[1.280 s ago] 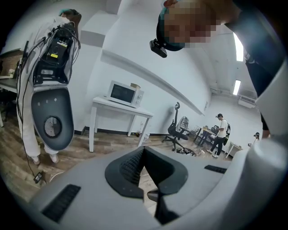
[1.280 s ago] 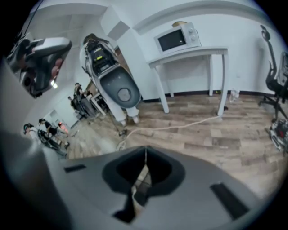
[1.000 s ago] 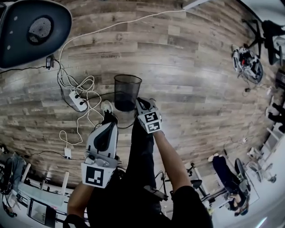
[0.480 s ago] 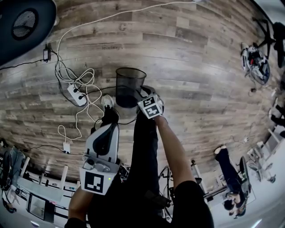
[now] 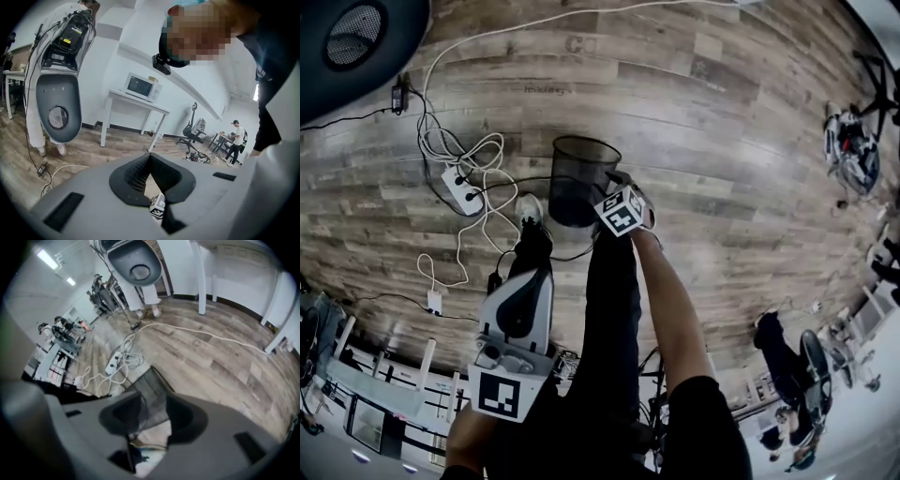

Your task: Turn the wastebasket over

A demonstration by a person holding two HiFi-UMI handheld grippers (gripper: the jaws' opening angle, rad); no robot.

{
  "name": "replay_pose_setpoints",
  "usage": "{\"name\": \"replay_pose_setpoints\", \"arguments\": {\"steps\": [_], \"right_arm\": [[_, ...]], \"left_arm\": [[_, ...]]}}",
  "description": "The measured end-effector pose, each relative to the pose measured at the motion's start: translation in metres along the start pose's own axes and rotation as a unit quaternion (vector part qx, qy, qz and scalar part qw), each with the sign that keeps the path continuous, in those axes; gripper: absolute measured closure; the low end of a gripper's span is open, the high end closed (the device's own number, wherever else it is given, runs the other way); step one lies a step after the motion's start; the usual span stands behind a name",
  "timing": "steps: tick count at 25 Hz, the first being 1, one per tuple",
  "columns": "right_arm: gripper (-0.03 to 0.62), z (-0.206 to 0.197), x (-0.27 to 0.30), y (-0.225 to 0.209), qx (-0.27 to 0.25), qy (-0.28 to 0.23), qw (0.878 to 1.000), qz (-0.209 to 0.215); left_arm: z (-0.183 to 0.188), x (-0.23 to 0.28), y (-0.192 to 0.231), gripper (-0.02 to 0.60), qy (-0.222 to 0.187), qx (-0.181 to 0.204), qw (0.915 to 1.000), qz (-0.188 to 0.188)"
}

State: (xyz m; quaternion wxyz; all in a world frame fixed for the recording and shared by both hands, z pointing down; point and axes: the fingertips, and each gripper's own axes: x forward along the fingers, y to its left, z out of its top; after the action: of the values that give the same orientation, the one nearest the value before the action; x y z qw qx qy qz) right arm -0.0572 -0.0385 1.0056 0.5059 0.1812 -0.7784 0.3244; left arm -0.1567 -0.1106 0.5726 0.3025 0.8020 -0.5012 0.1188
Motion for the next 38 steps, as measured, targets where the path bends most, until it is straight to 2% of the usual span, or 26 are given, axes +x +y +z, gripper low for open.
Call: {"name": "replay_pose_setpoints", "arguments": {"steps": [6,14,22,29,34,38], "right_arm": [[0.419,-0.003,0.024,-0.011,-0.037,0.02,0.999,-0.01],[0.399,-0.013,0.059,-0.033,-0.058,0.058,0.997,0.007],[0.396,-0.016,0.075,-0.026,-0.148,0.092,0.984,0.04],[0.399,-0.009,0.082,-0.018,-0.143,0.099,0.982,0.073],[0.436,-0.009,0.079,-0.02,-0.136,0.101,0.982,0.079],[0.482,-0.01,0.075,-0.011,-0.129,0.096,0.982,0.1]], "left_arm": [[-0.013,0.003,0.008,0.548,-0.001,-0.011,0.9999,0.011],[-0.032,0.009,0.018,0.548,0.005,-0.017,0.9997,0.016],[-0.041,0.008,0.031,0.548,0.007,-0.025,0.9993,0.026],[-0.044,0.008,0.041,0.548,0.009,-0.029,0.9988,0.039],[-0.043,0.008,0.04,0.548,0.006,-0.031,0.9987,0.04],[-0.041,0.007,0.038,0.548,0.005,-0.032,0.9987,0.038]]}}
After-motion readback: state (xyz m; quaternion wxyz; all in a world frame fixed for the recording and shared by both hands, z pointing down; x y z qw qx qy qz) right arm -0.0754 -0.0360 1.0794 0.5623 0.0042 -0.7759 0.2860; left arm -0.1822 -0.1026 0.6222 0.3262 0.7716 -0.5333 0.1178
